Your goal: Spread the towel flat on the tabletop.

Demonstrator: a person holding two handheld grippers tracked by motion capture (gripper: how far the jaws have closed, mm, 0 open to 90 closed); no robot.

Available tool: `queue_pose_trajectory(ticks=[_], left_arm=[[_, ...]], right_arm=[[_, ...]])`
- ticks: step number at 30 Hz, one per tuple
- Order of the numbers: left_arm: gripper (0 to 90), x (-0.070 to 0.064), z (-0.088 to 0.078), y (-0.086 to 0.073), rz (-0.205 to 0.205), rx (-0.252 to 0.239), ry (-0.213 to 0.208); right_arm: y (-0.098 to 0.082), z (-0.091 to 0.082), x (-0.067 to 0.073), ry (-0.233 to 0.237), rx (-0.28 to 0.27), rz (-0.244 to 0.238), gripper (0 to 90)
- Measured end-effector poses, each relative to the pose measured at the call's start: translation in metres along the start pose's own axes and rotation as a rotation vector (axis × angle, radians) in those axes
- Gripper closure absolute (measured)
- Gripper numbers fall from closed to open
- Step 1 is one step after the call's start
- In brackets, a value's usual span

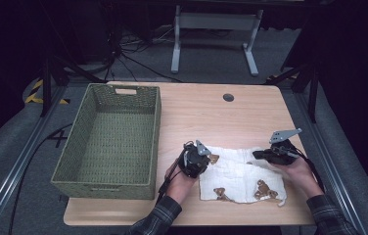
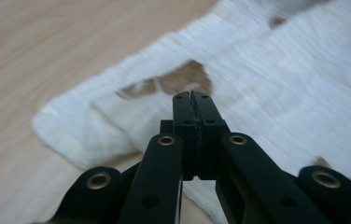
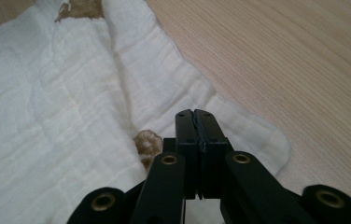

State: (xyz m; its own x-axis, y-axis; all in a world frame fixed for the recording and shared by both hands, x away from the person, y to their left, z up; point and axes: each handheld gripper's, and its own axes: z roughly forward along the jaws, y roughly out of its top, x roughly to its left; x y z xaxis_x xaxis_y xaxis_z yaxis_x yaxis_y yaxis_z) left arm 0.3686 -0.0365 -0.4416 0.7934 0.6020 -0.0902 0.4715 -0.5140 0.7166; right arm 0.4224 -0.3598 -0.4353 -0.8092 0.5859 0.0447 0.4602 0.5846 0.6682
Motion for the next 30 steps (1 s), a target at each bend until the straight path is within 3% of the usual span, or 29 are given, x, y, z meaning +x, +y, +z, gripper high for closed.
queue_pose_trajectory(ticks=[3,8,15,24,25,27,30], left_arm=[[89.4,-0.010,0.008,-0.006,0.031,0.032,-0.029],[89.5,-0.017,0.018,-0.008,0.064,0.100,-0.036],[89.6,-0.012,0.010,-0.016,0.047,0.106,-0.057],[89.7,-0.009,-0.005,-0.027,0.076,0.142,-0.071],[89.7,-0.011,-0.006,-0.029,0.059,0.136,-0.070],[89.6,-0.012,-0.008,-0.030,0.068,0.146,-0.072],[89.6,-0.014,-0.009,-0.033,0.069,0.134,-0.073]], right_arm=[[0.000,0.006,0.002,0.016,0.015,-0.012,89.3],[0.000,0.016,0.005,0.005,0.058,-0.038,89.5],[0.001,0.016,-0.006,-0.036,0.055,-0.015,89.7],[0.002,0.019,-0.028,-0.094,0.017,0.020,89.8],[0.001,0.019,-0.030,-0.099,0.011,0.029,89.7],[0.002,0.018,-0.035,-0.110,0.018,0.042,89.7],[0.007,0.020,-0.042,-0.171,0.037,0.043,89.7]])
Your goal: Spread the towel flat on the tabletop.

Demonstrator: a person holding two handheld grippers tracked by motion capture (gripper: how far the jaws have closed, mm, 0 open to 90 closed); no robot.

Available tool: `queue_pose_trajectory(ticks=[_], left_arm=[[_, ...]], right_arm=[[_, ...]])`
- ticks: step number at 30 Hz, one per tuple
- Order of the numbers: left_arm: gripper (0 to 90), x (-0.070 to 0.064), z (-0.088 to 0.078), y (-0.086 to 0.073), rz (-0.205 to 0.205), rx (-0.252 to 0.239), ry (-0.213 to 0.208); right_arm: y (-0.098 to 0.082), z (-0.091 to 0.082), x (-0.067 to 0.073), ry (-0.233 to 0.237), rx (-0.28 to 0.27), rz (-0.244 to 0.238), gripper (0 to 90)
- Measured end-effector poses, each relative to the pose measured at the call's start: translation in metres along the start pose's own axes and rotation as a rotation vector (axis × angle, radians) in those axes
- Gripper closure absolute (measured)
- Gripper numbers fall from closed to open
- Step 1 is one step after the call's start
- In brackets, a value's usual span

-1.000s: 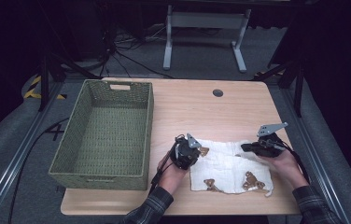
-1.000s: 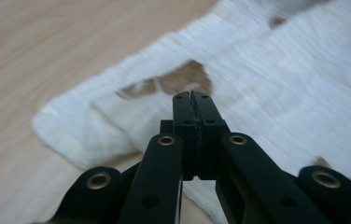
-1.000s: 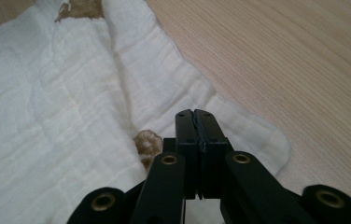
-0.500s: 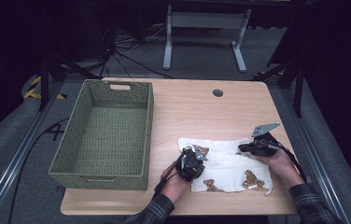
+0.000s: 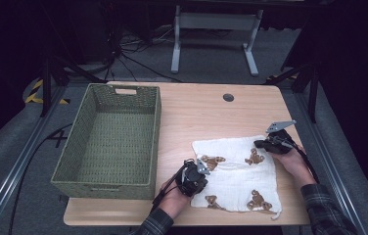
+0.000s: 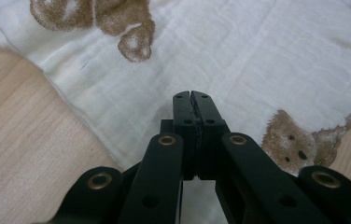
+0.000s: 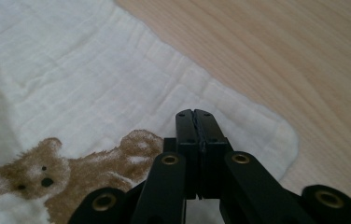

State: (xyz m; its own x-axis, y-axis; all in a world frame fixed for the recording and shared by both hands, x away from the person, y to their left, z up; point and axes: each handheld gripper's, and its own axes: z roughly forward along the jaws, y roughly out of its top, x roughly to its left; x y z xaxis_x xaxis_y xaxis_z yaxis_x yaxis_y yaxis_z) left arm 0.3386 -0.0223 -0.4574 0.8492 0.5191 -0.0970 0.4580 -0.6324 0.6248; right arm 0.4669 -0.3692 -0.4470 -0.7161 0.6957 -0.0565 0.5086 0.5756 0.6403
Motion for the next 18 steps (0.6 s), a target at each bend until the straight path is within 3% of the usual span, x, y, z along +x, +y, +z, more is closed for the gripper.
queue_pose_trajectory(ticks=[9,14,18], left_arm=[[88.1,-0.004,-0.001,-0.002,-0.013,-0.005,-0.001],[79.7,-0.001,0.000,0.001,-0.010,-0.017,0.016],[72.4,0.005,-0.001,0.007,-0.016,-0.031,0.036]], right_arm=[[0.001,0.004,-0.012,-0.022,-0.026,0.047,89.5],[0.000,-0.004,-0.011,0.025,-0.061,0.067,82.8],[-0.001,-0.011,-0.008,0.034,-0.078,0.063,77.6]])
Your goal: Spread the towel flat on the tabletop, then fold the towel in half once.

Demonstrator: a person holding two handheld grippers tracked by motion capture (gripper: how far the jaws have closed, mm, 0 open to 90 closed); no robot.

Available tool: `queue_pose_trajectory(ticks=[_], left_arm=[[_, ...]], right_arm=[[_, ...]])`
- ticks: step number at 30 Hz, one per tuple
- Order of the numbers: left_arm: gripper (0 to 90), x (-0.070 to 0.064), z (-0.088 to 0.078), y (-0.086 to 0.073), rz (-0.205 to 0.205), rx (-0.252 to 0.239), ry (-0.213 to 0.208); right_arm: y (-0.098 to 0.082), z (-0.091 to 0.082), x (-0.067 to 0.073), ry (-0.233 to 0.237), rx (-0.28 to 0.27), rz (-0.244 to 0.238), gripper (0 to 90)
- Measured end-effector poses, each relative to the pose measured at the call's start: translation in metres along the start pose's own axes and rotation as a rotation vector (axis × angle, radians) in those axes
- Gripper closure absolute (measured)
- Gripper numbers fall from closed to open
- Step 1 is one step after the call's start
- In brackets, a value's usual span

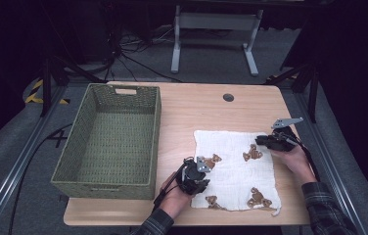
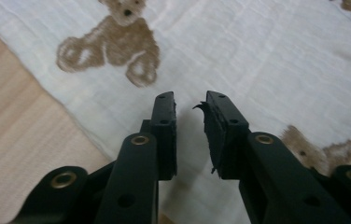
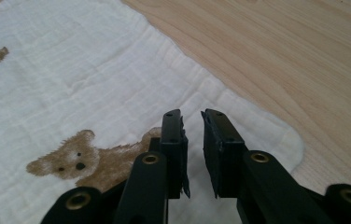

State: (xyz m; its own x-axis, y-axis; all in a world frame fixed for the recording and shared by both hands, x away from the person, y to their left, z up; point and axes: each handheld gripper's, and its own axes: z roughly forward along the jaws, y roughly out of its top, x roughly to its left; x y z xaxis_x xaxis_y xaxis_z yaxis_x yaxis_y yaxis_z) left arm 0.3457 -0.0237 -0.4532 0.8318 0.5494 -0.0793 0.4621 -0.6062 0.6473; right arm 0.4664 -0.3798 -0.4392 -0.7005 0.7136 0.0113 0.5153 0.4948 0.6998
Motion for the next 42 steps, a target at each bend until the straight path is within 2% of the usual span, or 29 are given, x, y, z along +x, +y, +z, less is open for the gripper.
queue_pose_trajectory(ticks=[1,3,7,8,11,14,16,17,18,19,20,21,23,24,25,27,28,30,31,34,35,37,39,41,42], left_arm=[[71.1,0.003,0.000,0.002,0.010,-0.009,0.013],[67.2,0.007,0.000,0.006,-0.014,-0.027,0.033],[63.6,0.015,0.000,0.011,-0.032,-0.029,0.044],[63.2,0.023,0.000,0.014,-0.046,-0.047,0.038],[61.0,0.030,0.002,0.016,-0.059,-0.078,0.050],[59.9,0.039,0.006,0.022,-0.072,-0.032,0.055],[58.5,0.044,0.008,0.026,-0.096,-0.038,0.054],[58.4,0.047,0.010,0.027,-0.100,-0.068,0.062],[58.4,0.050,0.010,0.029,-0.093,-0.045,0.063],[58.4,0.053,0.013,0.032,-0.102,-0.046,0.068],[58.0,0.058,0.013,0.035,-0.101,-0.030,0.056],[58.1,0.059,0.015,0.035,-0.113,-0.071,0.072],[58.1,0.066,0.018,0.041,-0.110,-0.042,0.069],[57.9,0.068,0.020,0.043,-0.131,-0.049,0.064],[58.0,0.071,0.021,0.044,-0.124,-0.068,0.072],[59.6,0.075,0.024,0.045,-0.111,-0.081,0.116],[60.3,0.078,0.026,0.045,-0.119,-0.095,0.127],[60.7,0.082,0.029,0.046,-0.117,-0.085,0.129],[60.7,0.087,0.032,0.049,-0.121,-0.031,0.125],[60.2,0.097,0.039,0.055,-0.121,-0.028,0.153],[59.9,0.101,0.040,0.057,-0.119,-0.045,0.156],[59.7,0.106,0.044,0.063,-0.125,-0.037,0.162],[59.1,0.108,0.047,0.067,-0.128,-0.053,0.169],[59.1,0.111,0.051,0.072,-0.117,-0.045,0.177],[59.0,0.112,0.052,0.073,-0.126,-0.053,0.183]], right_arm=[[0.000,-0.001,0.000,0.003,0.000,0.000,76.9],[-0.001,-0.003,0.001,0.002,-0.005,-0.005,74.9],[-0.002,-0.007,0.000,0.002,-0.009,0.002,73.5],[-0.002,-0.008,0.000,0.001,-0.012,0.005,72.5],[-0.003,-0.009,0.000,-0.006,-0.007,0.004,70.8],[-0.003,-0.009,0.001,-0.016,-0.006,0.005,69.7],[-0.003,-0.009,0.001,-0.025,-0.010,0.002,69.0],[-0.002,-0.009,0.001,-0.029,-0.012,0.008,68.7],[-0.002,-0.009,0.001,-0.039,-0.015,0.007,68.1],[-0.002,-0.009,0.001,-0.042,-0.016,0.006,67.9],[-0.002,-0.009,0.000,-0.047,-0.019,0.009,67.7],[-0.002,-0.009,-0.001,-0.054,-0.018,0.007,67.5],[-0.003,-0.009,-0.003,-0.061,-0.025,0.016,67.2],[-0.003,-0.009,-0.004,-0.063,-0.024,0.020,67.2],[-0.004,-0.009,-0.005,-0.067,-0.024,0.020,67.1],[-0.004,-0.008,-0.006,-0.079,-0.022,0.021,66.9],[-0.005,-0.008,-0.007,-0.083,-0.023,0.025,66.6],[-0.005,-0.008,-0.008,-0.089,-0.023,0.026,66.3],[-0.006,-0.007,-0.009,-0.097,-0.022,0.025,66.0],[-0.007,-0.005,-0.012,-0.103,-0.020,0.029,65.4],[-0.007,-0.004,-0.012,-0.104,-0.021,0.034,65.2],[-0.008,-0.004,-0.013,-0.113,-0.020,0.034,64.6],[-0.008,-0.002,-0.015,-0.119,-0.020,0.034,64.3],[-0.008,0.001,-0.016,-0.131,-0.022,0.032,64.2],[-0.008,0.002,-0.016,-0.134,-0.023,0.032,64.1]])
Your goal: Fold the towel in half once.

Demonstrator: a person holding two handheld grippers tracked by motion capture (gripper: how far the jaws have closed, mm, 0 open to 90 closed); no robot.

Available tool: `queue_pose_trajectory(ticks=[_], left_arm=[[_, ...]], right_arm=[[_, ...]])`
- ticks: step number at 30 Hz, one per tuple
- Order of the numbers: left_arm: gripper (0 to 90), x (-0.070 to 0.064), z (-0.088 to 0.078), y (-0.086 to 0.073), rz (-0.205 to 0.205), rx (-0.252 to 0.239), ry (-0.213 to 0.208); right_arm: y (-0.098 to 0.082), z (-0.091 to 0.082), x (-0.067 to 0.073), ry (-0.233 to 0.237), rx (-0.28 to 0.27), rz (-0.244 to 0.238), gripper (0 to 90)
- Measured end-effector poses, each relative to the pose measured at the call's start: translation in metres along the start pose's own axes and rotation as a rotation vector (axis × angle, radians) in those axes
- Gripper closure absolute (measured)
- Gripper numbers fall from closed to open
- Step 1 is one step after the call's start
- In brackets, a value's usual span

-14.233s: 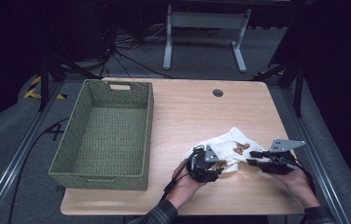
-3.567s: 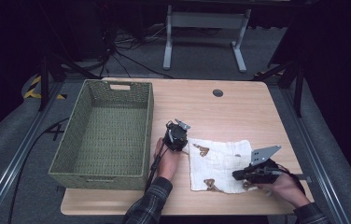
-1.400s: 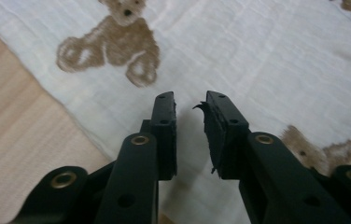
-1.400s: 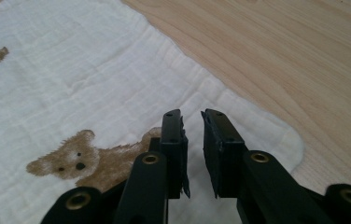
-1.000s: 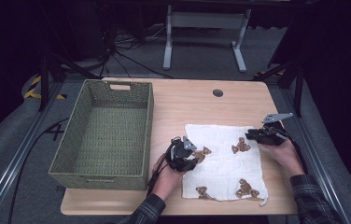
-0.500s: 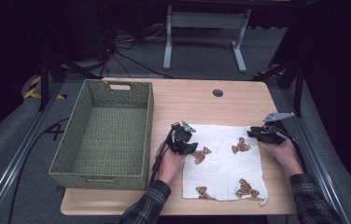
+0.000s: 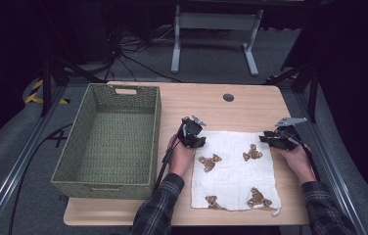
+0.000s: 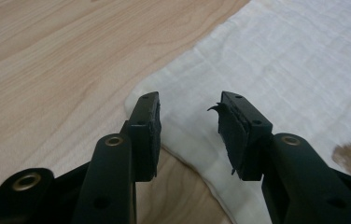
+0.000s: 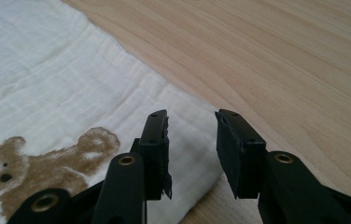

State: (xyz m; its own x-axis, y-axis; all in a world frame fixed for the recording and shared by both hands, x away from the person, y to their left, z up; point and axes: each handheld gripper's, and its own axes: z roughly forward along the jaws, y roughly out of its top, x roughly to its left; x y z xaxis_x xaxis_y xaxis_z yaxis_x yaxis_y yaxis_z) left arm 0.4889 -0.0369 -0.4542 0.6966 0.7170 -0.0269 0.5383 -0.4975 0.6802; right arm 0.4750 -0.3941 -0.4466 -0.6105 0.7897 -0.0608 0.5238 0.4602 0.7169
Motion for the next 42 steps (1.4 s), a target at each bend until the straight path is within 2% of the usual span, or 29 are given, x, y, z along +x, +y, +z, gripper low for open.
queue_pose_trajectory(ticks=[2,5,7,8,10,13,17,19,20,23,25,27,31,33,36,38,40,42], left_arm=[[59.2,0.002,0.003,0.003,0.015,0.000,0.012],[59.7,0.005,0.006,0.005,0.008,0.003,0.023],[60.8,0.007,0.009,0.006,0.002,0.001,0.024],[61.8,0.007,0.011,0.006,0.011,-0.001,0.039],[64.3,0.007,0.012,0.007,0.016,0.001,0.045],[67.4,0.006,0.013,0.009,0.025,0.012,0.062],[79.4,0.005,0.013,0.009,0.023,0.013,0.035],[87.2,0.004,0.014,0.009,0.042,0.016,0.057],[88.7,0.004,0.014,0.010,0.038,0.019,0.055],[89.7,0.009,0.014,0.009,-0.018,0.008,0.025],[90.0,0.013,0.012,0.008,-0.063,0.008,-0.002],[90.0,0.014,0.011,0.006,-0.085,-0.017,-0.011],[90.0,0.015,0.003,0.006,-0.109,-0.044,-0.028],[90.0,0.014,-0.003,0.007,-0.118,-0.062,-0.043],[90.0,0.011,-0.014,0.010,-0.112,-0.085,-0.047],[90.0,0.010,-0.021,0.012,-0.087,-0.096,-0.037],[90.0,0.007,-0.028,0.012,-0.105,-0.115,-0.046],[90.0,0.005,-0.037,0.013,-0.104,-0.128,-0.052]], right_arm=[[0.000,0.003,0.000,-0.007,0.002,0.002,64.0],[-0.001,0.008,-0.002,-0.024,0.018,0.002,64.2],[-0.002,0.008,-0.003,-0.017,0.014,0.017,64.5],[-0.002,0.008,-0.003,-0.020,0.015,0.016,65.1],[-0.003,0.007,-0.004,-0.005,0.013,0.045,66.9],[-0.003,0.007,-0.004,-0.003,0.012,0.059,71.6],[-0.002,0.007,-0.002,0.001,0.024,0.055,82.8],[-0.002,0.007,0.000,0.004,0.030,0.043,88.4],[-0.001,0.007,0.001,-0.002,0.035,0.036,88.9],[-0.001,0.007,0.002,-0.004,0.037,0.037,89.6],[-0.001,0.007,0.000,0.006,0.033,0.053,89.9],[-0.002,0.005,-0.002,0.028,0.024,0.071,90.0],[0.001,-0.003,-0.003,0.044,-0.025,0.088,90.0],[0.003,-0.007,-0.003,0.044,-0.042,0.078,90.0],[0.004,-0.013,-0.002,0.054,-0.051,0.076,90.0],[0.005,-0.017,-0.001,0.060,-0.057,0.080,90.0],[0.006,-0.023,0.000,0.063,-0.075,0.074,90.0],[0.008,-0.030,0.001,0.068,-0.092,0.068,90.0]])
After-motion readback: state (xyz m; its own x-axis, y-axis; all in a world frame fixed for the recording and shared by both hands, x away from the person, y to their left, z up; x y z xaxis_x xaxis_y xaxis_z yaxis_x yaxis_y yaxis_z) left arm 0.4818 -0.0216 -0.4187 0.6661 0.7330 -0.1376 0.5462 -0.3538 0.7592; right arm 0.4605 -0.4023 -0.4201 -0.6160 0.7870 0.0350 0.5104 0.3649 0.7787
